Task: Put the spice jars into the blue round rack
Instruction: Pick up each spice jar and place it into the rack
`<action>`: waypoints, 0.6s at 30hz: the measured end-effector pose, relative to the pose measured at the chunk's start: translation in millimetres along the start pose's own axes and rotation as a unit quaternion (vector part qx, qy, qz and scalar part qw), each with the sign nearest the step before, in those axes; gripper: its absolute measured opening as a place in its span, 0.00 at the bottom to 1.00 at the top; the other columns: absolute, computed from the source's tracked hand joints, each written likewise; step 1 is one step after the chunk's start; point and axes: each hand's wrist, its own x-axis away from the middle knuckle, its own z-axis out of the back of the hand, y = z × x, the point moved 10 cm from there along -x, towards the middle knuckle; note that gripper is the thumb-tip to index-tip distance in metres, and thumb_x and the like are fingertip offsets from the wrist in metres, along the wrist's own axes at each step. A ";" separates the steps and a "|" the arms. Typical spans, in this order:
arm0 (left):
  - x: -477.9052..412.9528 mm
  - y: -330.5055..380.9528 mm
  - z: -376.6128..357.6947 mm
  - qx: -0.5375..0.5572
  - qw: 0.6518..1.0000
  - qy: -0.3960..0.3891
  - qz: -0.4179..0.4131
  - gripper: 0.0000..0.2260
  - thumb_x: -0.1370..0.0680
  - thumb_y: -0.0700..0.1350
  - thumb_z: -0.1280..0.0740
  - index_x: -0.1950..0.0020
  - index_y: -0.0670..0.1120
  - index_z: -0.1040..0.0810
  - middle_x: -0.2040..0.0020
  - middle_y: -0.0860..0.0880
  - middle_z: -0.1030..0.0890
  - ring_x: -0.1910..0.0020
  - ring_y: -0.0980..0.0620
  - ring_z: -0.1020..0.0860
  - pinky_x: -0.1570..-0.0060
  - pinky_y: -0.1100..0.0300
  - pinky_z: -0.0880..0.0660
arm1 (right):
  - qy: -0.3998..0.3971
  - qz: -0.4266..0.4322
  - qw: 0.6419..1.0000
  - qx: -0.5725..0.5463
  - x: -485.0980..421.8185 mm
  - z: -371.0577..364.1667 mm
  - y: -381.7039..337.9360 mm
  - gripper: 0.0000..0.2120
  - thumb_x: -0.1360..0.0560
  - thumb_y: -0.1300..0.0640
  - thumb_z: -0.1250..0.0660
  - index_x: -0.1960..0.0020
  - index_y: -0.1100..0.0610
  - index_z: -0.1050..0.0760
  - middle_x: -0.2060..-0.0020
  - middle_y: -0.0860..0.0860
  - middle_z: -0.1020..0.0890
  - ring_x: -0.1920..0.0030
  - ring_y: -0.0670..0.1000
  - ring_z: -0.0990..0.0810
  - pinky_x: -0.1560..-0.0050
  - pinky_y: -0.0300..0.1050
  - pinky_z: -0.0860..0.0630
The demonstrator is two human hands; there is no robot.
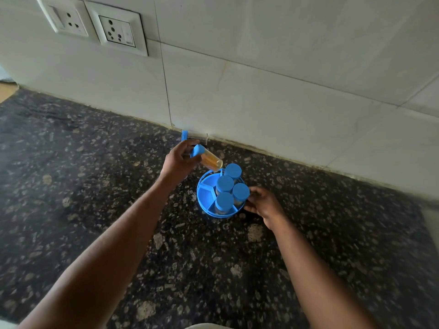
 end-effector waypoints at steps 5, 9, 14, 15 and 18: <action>16.0 19.3 -17.9 -0.074 0.994 -0.062 -0.053 0.21 0.29 0.46 0.25 0.37 0.58 0.20 0.43 0.56 0.17 0.49 0.57 0.17 0.44 0.55 0.20 | 0.002 -0.001 1.000 0.003 2.2 -2.3 -3.0 0.10 0.19 0.62 0.38 0.40 0.60 0.22 0.44 0.55 0.18 0.53 0.48 0.18 0.61 0.40 0.21; 24.2 26.1 -41.8 -0.141 0.976 -0.121 -0.110 0.22 0.28 0.42 0.25 0.36 0.54 0.20 0.36 0.55 0.20 0.45 0.57 0.20 0.42 0.56 0.21 | 0.006 -0.002 1.000 0.012 1.9 -1.9 -3.6 0.12 0.19 0.63 0.38 0.38 0.62 0.23 0.42 0.57 0.18 0.52 0.48 0.18 0.63 0.39 0.21; 24.5 16.1 -56.9 -0.167 0.962 -0.166 -0.135 0.23 0.29 0.44 0.25 0.34 0.53 0.22 0.34 0.52 0.21 0.37 0.52 0.22 0.39 0.48 0.22 | 0.009 -0.002 1.000 0.012 -1.0 -3.0 -6.9 0.11 0.19 0.63 0.38 0.39 0.63 0.22 0.42 0.58 0.17 0.52 0.50 0.17 0.62 0.40 0.20; 23.0 15.8 -55.4 -0.160 0.963 -0.176 -0.130 0.25 0.30 0.48 0.26 0.33 0.54 0.23 0.33 0.52 0.22 0.36 0.52 0.23 0.37 0.48 0.24 | 0.008 -0.003 1.000 0.010 -2.2 -3.4 -7.1 0.11 0.19 0.63 0.38 0.39 0.63 0.22 0.42 0.58 0.17 0.52 0.50 0.17 0.61 0.40 0.20; 5.1 15.9 -41.6 -0.133 0.973 -0.168 -0.087 0.33 0.32 0.56 0.35 0.27 0.54 0.30 0.27 0.50 0.29 0.30 0.50 0.30 0.33 0.50 0.32 | 0.007 -0.010 1.000 0.011 -5.2 -3.4 -5.9 0.10 0.19 0.63 0.38 0.41 0.63 0.22 0.43 0.58 0.17 0.52 0.50 0.17 0.60 0.41 0.20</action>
